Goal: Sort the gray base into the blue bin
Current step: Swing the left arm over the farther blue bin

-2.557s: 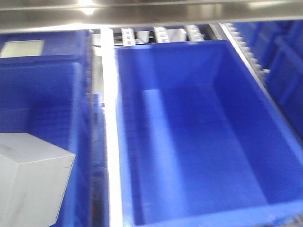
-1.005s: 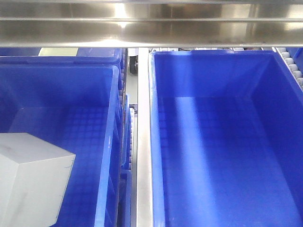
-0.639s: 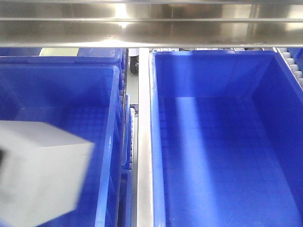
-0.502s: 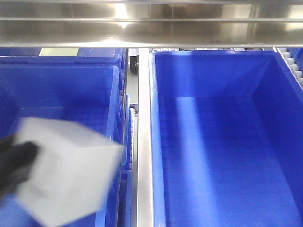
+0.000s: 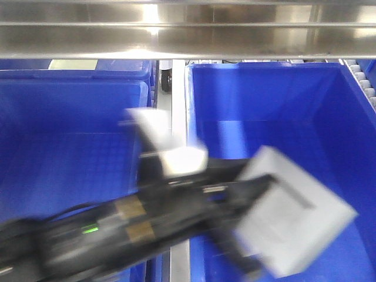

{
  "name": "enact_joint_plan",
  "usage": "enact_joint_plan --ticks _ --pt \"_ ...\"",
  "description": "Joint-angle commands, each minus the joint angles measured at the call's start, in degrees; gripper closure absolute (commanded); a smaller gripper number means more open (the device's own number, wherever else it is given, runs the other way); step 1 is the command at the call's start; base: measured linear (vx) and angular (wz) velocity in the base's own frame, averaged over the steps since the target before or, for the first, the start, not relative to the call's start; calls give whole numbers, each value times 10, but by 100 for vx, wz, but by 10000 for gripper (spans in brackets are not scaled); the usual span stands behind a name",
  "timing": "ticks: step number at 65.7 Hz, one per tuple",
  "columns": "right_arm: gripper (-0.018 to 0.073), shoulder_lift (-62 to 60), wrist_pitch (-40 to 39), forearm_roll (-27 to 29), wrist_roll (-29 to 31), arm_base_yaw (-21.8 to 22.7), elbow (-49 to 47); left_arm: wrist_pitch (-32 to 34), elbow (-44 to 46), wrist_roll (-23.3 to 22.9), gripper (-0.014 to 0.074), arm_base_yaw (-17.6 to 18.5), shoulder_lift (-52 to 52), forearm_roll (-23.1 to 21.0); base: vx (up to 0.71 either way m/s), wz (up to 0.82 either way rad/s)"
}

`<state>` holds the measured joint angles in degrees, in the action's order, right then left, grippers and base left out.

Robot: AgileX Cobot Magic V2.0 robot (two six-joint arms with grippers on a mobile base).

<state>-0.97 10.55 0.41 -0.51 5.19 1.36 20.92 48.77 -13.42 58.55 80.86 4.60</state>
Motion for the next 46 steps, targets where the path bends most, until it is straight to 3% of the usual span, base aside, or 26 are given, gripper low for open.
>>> enact_joint_plan --ticks 1,10,19,46 --pt "564 8 -20 -4 5 0 3 -19 105 -9 603 7 65 -2 0 0" --pt "564 8 -20 -4 5 0 3 -115 218 -9 603 6 163 -2 0 0" --pt "564 8 -20 -4 5 0 3 -152 283 -9 603 6 224 -2 0 0" --pt "564 8 -20 -4 5 0 3 -248 302 -9 570 6 285 -2 0 0"
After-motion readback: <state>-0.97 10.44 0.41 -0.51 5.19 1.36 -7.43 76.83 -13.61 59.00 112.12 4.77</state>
